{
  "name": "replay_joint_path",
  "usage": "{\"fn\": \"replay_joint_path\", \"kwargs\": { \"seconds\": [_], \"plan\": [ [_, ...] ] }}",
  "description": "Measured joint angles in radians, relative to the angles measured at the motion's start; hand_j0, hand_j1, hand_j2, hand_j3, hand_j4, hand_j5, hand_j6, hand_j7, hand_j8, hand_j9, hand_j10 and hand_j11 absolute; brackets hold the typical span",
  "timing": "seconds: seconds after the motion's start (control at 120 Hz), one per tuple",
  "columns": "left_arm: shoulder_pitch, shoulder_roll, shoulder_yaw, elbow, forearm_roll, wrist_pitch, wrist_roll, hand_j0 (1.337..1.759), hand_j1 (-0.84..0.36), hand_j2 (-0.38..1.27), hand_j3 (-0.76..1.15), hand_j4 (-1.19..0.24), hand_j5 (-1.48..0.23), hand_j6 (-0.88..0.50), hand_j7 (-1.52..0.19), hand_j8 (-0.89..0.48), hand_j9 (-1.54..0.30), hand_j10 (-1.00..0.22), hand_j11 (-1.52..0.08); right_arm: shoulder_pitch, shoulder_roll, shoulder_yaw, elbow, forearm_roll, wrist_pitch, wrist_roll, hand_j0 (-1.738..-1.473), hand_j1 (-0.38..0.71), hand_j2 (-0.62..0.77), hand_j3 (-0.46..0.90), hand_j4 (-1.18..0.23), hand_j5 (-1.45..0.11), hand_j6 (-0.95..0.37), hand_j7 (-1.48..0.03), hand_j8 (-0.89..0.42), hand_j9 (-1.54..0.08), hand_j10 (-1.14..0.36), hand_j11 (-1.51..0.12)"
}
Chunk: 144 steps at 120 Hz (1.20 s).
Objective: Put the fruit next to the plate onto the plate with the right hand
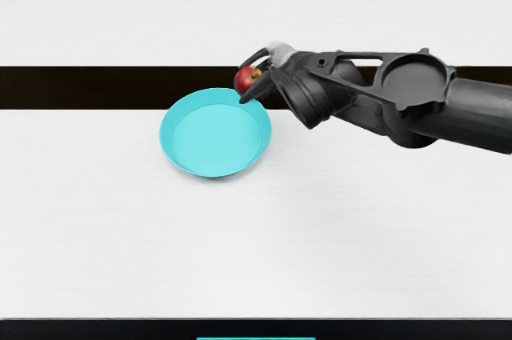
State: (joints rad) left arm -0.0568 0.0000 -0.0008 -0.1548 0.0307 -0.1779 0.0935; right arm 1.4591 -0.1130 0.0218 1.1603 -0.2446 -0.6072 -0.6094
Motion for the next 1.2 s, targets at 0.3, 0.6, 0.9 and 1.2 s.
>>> {"fn": "replay_joint_path", "kwargs": {
  "seconds": [0.3,0.6,0.9,1.2],
  "plan": [
    [0.0,0.0,0.0,0.0,0.0,0.0,0.0,1.658,0.07,0.05,0.0,-0.23,-0.3,-0.23,-0.3,-0.23,-0.3,-0.23,-0.3,0.018,0.104,-0.002,0.028,-0.001,0.001,-0.001,-1.652,0.26,0.19,0.0,-0.54,-1.25,-0.36,-1.13,-0.31,-1.22,-0.83,-1.23],
    [0.0,0.0,0.0,0.0,0.0,0.0,0.0,1.658,0.07,0.05,0.0,-0.23,-0.3,-0.23,-0.3,-0.23,-0.3,-0.23,-0.3,-0.027,0.112,-0.01,-0.028,-0.014,0.0,-0.002,-1.652,0.24,0.17,0.0,-0.56,-1.24,-0.37,-1.13,-0.33,-1.22,-0.83,-1.22],
    [0.0,0.0,0.001,0.0,0.0,0.0,0.0,1.658,0.07,0.05,0.0,-0.23,-0.3,-0.23,-0.3,-0.23,-0.3,-0.23,-0.3,-0.05,0.113,-0.011,-0.057,-0.019,-0.002,-0.002,-1.654,0.24,0.14,0.0,-0.59,-1.11,-0.4,-1.03,-0.36,-1.1,-0.79,-1.1],
    [0.0,0.0,0.001,0.0,0.0,0.0,0.0,1.658,0.07,0.05,0.0,-0.23,-0.3,-0.23,-0.3,-0.23,-0.3,-0.23,-0.3,-0.051,0.113,-0.013,-0.059,-0.022,-0.004,-0.001,-1.657,0.1,-0.01,0.0,-0.4,-0.59,-0.35,-0.57,-0.33,-0.59,-0.44,-0.59]
  ]
}}
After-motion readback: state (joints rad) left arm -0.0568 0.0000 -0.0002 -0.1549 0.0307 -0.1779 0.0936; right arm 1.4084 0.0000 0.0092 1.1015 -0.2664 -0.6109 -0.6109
